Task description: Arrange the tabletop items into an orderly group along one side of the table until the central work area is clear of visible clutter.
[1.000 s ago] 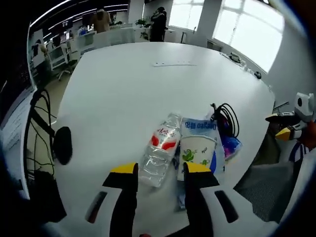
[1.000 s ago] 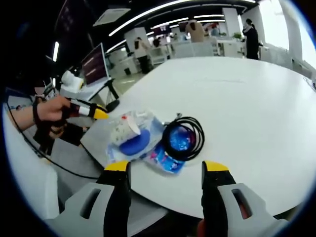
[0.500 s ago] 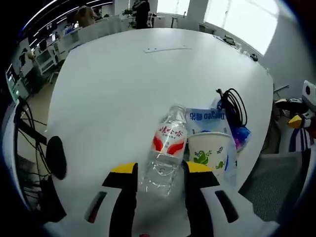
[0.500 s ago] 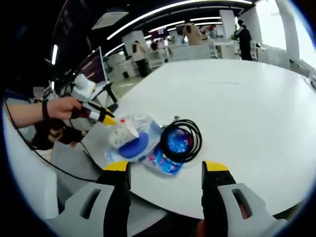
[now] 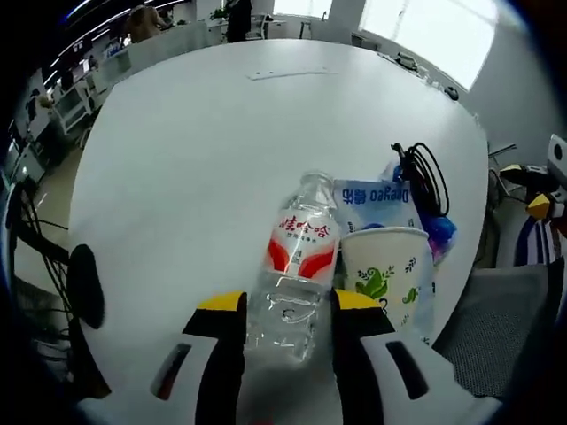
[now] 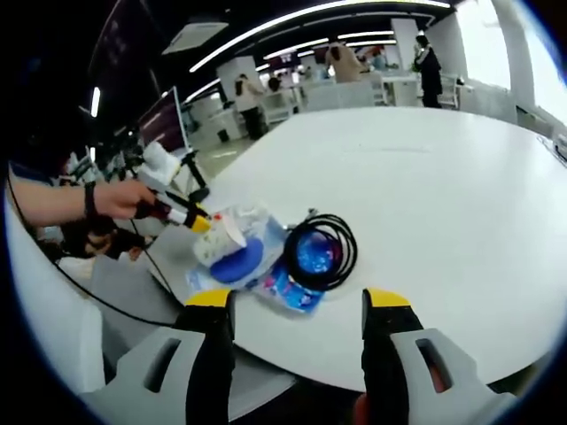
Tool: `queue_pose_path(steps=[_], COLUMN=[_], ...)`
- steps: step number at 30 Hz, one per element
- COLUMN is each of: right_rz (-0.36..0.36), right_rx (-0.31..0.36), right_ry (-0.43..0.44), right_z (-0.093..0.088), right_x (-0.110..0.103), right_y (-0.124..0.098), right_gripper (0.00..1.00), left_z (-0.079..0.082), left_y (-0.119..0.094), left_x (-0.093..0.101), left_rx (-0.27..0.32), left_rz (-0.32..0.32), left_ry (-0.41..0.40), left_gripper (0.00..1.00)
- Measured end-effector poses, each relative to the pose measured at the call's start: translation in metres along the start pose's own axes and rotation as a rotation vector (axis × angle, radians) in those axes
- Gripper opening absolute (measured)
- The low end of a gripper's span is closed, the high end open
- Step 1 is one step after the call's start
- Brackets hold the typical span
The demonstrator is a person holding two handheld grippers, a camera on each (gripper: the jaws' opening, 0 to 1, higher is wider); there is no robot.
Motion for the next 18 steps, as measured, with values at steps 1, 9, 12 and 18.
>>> queue_pose_path(steps=[1,9,12,18], right_rz=[0.000,0.000,-0.002,-0.004], right_rx=[0.001,0.001,-0.001,0.001], right_ry=[0.004,0.012,0.011,0.011], right_z=[0.000,0.000,0.000,0.000], right_x=[0.000,0.001,0.002,0.004], right_y=[0.000,0.002,0.002,0.002], right_gripper=[0.56,0.56,0.56,0.56], left_z=[0.001,0.002,0.002,-0.003], left_y=[0.001,0.004,0.003,-0.001], left_x=[-0.001,-0.002,-0.004,-0.012], left_rx=[-0.002,-0.012,-0.003,-0.005], left_rz=[-0.003,-0.011,-0.004,0.017], left_ry=[-0.002,0.008,-0.012,-0.040], left_gripper=[0.37,0.38,0.38,0.38])
Point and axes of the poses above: the point that each gripper's makers call its tool centre point, and the gripper's own axes: y roughly forward along the fingers, x roughly to its right, z roughly out of its top, the point moved 5 cm from there along -y, roughly backward along the fingers, and after that the axes turned 11 degrees about -z, right-handed, at the moved point
